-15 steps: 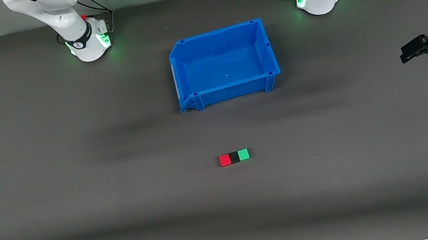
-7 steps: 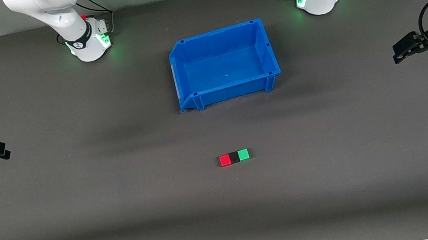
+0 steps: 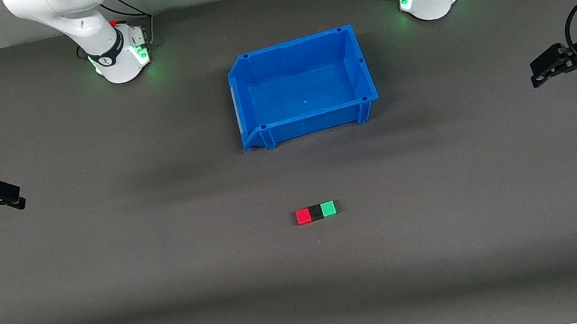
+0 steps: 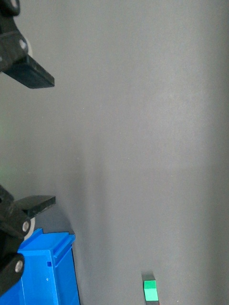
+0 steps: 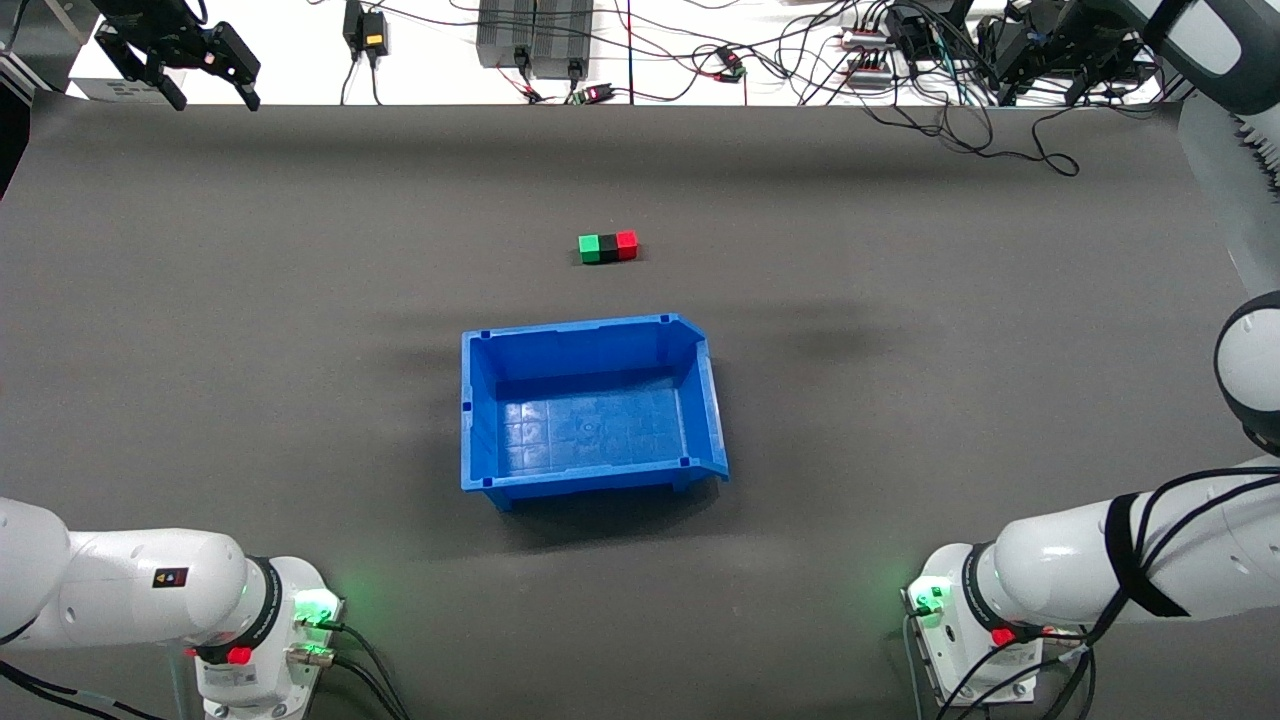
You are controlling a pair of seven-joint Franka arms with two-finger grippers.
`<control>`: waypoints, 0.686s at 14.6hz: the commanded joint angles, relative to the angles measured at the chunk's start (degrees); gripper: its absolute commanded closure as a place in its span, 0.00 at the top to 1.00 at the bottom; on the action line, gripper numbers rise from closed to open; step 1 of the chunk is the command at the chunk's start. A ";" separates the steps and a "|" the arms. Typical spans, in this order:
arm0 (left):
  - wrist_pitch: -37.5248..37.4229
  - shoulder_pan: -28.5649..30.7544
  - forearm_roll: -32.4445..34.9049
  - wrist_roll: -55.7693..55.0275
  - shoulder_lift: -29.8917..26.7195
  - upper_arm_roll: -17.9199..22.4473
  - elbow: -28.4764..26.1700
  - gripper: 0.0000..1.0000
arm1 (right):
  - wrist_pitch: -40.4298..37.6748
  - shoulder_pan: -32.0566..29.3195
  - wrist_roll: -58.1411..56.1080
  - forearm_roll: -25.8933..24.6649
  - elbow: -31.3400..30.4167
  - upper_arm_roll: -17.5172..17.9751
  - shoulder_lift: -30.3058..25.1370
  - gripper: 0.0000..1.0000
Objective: Attach green and red cubes to black cube
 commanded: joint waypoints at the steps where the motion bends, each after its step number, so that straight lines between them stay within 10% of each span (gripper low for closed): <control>1: -0.20 -0.44 0.19 0.77 0.31 0.27 1.39 1.00 | 0.20 0.84 -0.20 -1.33 1.71 -1.82 -0.82 1.00; 10: -0.99 -0.35 2.92 0.60 0.31 0.36 1.22 1.00 | -5.61 1.45 -0.72 -1.69 5.33 -0.41 1.11 1.00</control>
